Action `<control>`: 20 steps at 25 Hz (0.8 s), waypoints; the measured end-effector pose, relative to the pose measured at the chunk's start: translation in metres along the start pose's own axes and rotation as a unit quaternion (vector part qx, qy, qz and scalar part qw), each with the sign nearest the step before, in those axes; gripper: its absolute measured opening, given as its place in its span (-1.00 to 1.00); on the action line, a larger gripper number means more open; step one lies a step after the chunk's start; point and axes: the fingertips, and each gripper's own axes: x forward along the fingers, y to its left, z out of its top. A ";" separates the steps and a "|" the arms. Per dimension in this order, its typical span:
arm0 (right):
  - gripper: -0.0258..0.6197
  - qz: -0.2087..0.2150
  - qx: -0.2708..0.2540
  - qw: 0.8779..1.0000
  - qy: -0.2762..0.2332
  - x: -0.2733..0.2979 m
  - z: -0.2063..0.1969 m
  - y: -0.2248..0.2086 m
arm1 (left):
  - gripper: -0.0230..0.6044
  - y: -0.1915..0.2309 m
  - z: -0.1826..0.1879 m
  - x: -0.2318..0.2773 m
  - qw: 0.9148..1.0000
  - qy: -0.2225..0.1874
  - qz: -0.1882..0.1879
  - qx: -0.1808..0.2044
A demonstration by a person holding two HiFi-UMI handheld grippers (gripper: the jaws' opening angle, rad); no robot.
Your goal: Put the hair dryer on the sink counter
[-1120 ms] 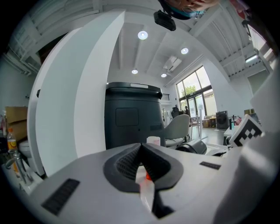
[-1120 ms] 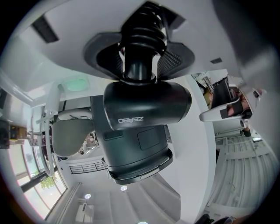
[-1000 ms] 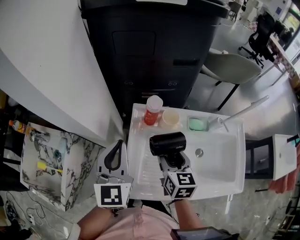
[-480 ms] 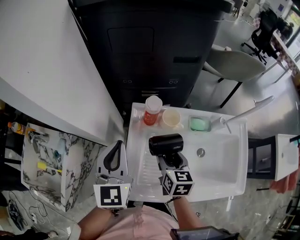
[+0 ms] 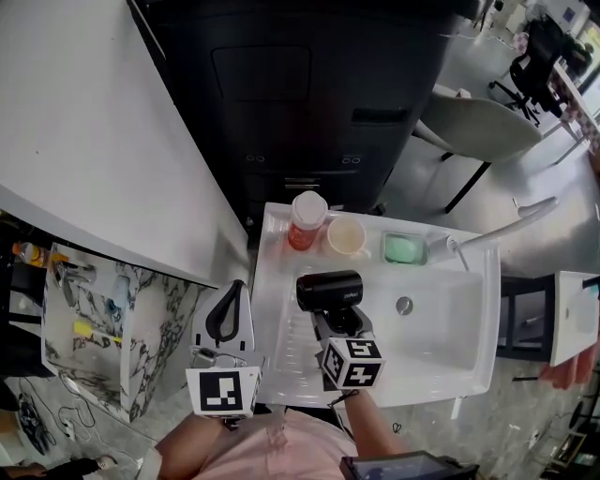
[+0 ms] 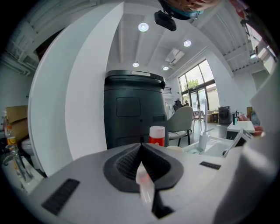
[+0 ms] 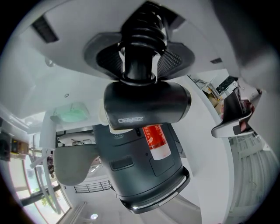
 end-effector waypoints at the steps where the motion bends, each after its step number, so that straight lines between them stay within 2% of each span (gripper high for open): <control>1: -0.14 0.001 0.001 1.000 0.003 0.002 -0.001 0.000 | -0.90 0.000 0.000 0.001 1.000 0.000 0.000 -0.002; 20: -0.14 -0.004 0.036 0.995 0.088 0.029 -0.024 -0.011 | -0.90 0.006 -0.005 0.012 1.000 0.008 0.013 -0.016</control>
